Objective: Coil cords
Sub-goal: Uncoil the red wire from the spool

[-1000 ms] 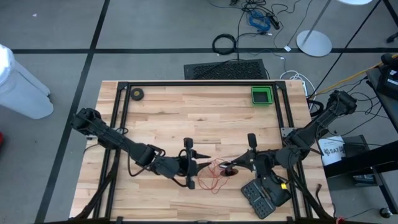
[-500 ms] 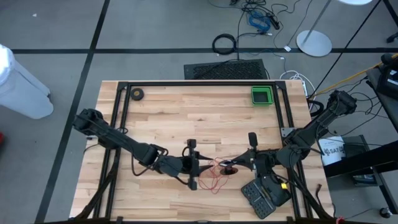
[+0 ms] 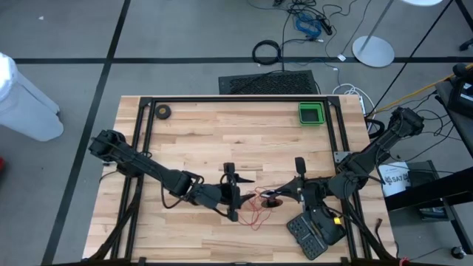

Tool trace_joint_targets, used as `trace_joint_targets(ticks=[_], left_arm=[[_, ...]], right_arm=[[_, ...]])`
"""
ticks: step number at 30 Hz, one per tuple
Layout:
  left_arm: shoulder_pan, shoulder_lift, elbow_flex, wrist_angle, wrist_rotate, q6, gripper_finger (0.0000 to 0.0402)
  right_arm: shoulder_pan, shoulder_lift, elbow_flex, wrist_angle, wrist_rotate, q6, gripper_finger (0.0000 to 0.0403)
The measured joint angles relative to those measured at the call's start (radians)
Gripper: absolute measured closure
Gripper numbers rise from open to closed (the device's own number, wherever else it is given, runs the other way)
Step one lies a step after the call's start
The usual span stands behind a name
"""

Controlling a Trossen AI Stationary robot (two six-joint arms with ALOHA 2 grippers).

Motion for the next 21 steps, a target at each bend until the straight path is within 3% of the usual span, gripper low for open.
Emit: trace_joint_targets(ticks=[14,21], left_arm=[[0.003,0.0,0.0,-0.005,0.024,0.001,0.0189],[0.014,0.03,0.001,0.088,0.024,0.013,0.0189]], right_arm=[[0.0,0.0,0.0,0.0,-0.001,0.0,0.0403],[0.0,0.0,0.0,-0.001,-0.002,0.0,0.0403]])
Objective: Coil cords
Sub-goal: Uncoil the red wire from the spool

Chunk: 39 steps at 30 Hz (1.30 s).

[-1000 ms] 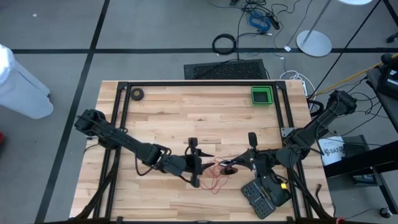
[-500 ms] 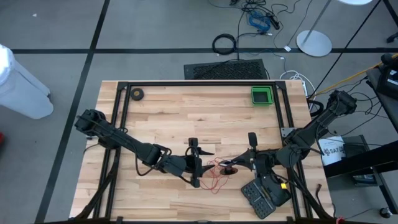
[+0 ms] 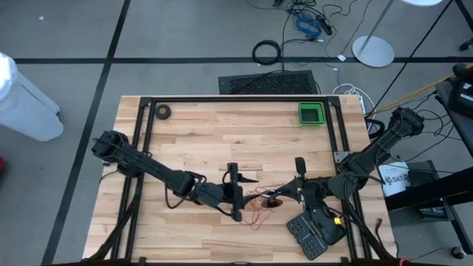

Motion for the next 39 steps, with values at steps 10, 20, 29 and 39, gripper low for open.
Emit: trace_joint_targets(ticks=[10,20,29,39], left_arm=[[0.0,0.015,-0.001,-0.019,0.03,0.023,0.0189],[0.0,0.015,-0.001,-0.017,0.03,0.047,0.0227],[0.0,0.015,-0.001,-0.016,0.03,0.042,0.0272],[0.0,0.015,-0.001,-0.015,0.03,0.07,0.0322]], right_arm=[[0.0,0.0,0.0,-0.008,0.0,0.008,0.0403],[0.0,0.0,0.0,-0.008,0.0,0.008,0.0403],[0.0,0.0,0.0,-0.008,0.0,0.008,0.0403],[0.0,0.0,0.0,-0.008,0.0,0.008,0.0403]])
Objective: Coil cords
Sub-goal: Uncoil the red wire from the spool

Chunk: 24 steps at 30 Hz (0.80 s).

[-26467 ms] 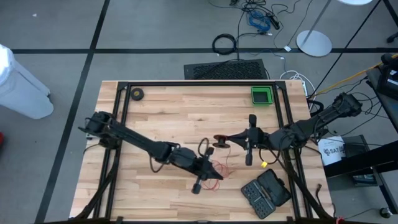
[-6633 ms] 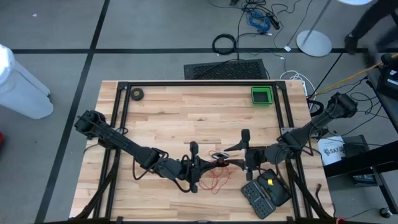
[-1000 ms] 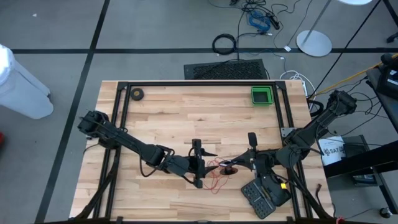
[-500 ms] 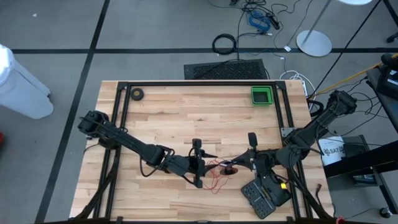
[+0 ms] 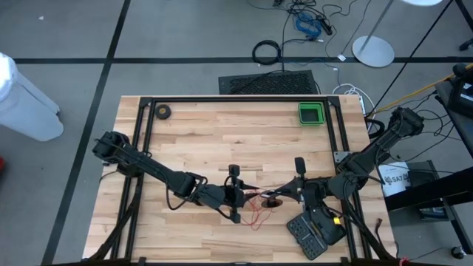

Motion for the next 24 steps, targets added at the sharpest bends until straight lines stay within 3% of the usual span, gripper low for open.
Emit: trace_joint_targets(ticks=[11,24], left_arm=[[-0.006,-0.001,0.0,-0.001,0.0,0.03,0.0394],[-0.048,-0.057,0.0,-0.003,-0.002,0.03,0.0392]], right_arm=[[0.0,0.0,0.0,-0.021,0.0,0.008,0.0403],[0.0,0.0,0.0,-0.052,0.049,0.018,0.0403]])
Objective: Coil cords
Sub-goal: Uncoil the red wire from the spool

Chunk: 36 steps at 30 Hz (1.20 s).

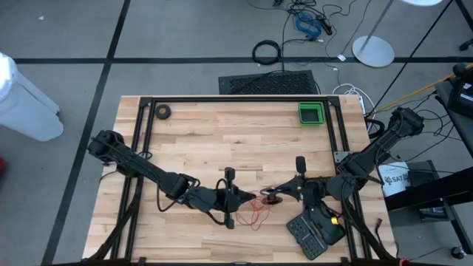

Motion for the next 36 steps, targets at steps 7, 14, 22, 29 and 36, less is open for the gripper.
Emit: trace_joint_targets(ticks=[7,14,22,29,36], left_arm=[[-0.004,-0.002,0.0,0.032,0.01,-0.002,0.0392],[-0.006,-0.002,0.0,0.122,0.095,-0.009,0.0392],[-0.005,-0.002,0.0,0.162,0.157,-0.036,0.0392],[0.012,0.046,0.0,0.224,0.186,-0.037,0.0392],[0.047,0.114,0.0,0.256,0.244,-0.037,0.0392]], right_arm=[[-0.003,0.0,0.0,0.007,0.066,0.0,0.0403],[-0.022,0.01,0.0,0.008,0.144,0.0,0.0403],[-0.022,0.054,0.0,0.053,0.281,-0.07,0.0403],[-0.022,0.126,0.0,0.238,0.378,-0.266,0.0403],[-0.015,0.162,0.0,0.324,0.401,-0.389,0.0403]])
